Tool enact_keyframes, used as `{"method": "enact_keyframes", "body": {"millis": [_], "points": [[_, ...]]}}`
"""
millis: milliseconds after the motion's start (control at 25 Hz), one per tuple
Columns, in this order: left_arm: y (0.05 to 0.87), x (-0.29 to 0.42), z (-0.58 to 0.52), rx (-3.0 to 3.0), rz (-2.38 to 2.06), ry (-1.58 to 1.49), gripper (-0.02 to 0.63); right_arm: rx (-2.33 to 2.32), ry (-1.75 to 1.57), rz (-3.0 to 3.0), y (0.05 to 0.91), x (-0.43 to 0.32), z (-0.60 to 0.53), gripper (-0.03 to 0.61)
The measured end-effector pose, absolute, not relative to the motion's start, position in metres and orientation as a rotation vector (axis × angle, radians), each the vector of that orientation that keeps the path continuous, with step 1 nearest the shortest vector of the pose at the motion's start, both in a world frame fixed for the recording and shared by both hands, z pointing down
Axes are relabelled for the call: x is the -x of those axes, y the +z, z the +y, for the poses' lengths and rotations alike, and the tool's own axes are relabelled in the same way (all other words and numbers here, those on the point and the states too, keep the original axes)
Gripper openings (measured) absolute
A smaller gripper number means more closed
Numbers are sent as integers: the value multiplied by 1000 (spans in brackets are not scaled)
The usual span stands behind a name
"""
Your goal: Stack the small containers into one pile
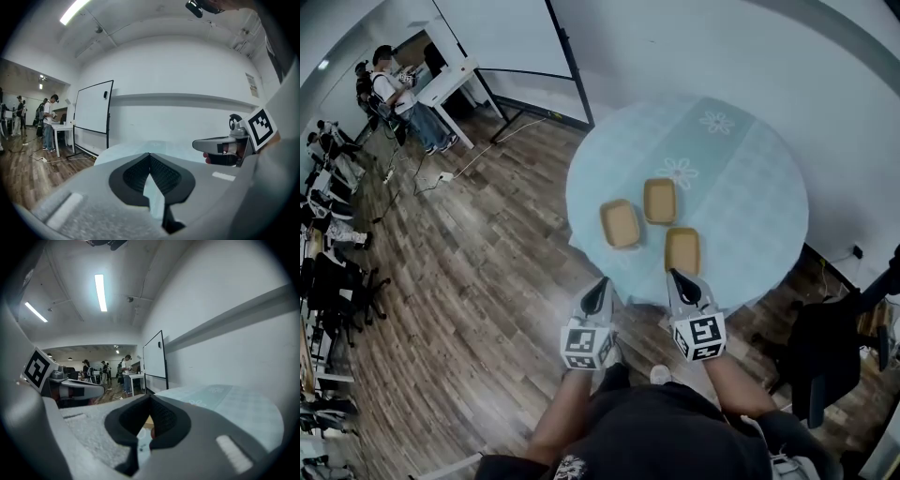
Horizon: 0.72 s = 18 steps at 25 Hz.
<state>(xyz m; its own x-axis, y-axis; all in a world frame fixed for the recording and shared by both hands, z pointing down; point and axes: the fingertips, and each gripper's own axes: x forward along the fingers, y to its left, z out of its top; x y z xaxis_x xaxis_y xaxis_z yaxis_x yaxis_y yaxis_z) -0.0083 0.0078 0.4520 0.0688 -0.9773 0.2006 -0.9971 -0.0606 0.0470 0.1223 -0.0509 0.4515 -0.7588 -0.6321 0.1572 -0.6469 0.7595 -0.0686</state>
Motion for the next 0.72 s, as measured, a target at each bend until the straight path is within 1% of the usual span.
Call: {"method": "enact_keyframes", "body": {"millis": [400,720], "points": [[451,65,-52,-2274,-1908,153,-6,-1179,171,-2727,454,-78,-93,2],[464,101,-72,-2319,-1786,138,-6,-1278,163,-2658,462,-40,-101,2]]}}
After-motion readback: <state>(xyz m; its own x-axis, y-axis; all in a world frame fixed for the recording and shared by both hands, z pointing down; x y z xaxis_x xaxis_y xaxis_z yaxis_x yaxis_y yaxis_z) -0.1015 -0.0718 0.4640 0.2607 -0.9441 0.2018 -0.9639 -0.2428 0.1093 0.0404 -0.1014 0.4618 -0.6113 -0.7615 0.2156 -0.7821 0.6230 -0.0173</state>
